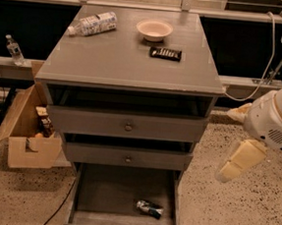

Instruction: Pick redbull can from bottom drawer and place on counter

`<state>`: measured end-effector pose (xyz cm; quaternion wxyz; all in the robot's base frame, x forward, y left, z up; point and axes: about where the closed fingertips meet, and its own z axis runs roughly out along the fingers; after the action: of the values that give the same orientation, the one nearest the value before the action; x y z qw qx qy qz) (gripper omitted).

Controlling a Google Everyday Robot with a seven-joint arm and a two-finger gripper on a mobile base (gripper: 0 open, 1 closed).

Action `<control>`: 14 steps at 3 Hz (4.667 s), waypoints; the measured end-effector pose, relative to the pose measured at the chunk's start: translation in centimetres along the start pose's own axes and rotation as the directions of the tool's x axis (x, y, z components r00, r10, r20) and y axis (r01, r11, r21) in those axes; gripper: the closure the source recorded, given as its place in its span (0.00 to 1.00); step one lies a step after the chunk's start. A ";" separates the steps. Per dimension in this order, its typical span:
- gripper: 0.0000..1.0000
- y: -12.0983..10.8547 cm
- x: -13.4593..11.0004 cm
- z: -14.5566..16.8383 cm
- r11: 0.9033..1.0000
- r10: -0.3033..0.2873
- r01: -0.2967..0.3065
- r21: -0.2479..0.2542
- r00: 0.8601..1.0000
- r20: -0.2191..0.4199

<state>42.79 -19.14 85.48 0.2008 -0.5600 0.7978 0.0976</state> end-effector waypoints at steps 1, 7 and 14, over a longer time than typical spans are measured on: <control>0.00 0.1 0.1 0.3 1.000 -0.004 0.004 -0.002 1.000 -0.003; 0.00 0.6 8.9 25.6 0.998 -0.008 0.013 -0.064 0.997 0.074; 0.00 -4.0 18.9 54.6 0.993 0.097 -0.087 -0.080 0.985 0.144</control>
Offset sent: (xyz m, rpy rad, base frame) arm -0.0014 0.0027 -0.0324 -0.0079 0.0122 0.0255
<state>52.55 -15.95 28.49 0.2340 -0.5208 0.8017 0.1772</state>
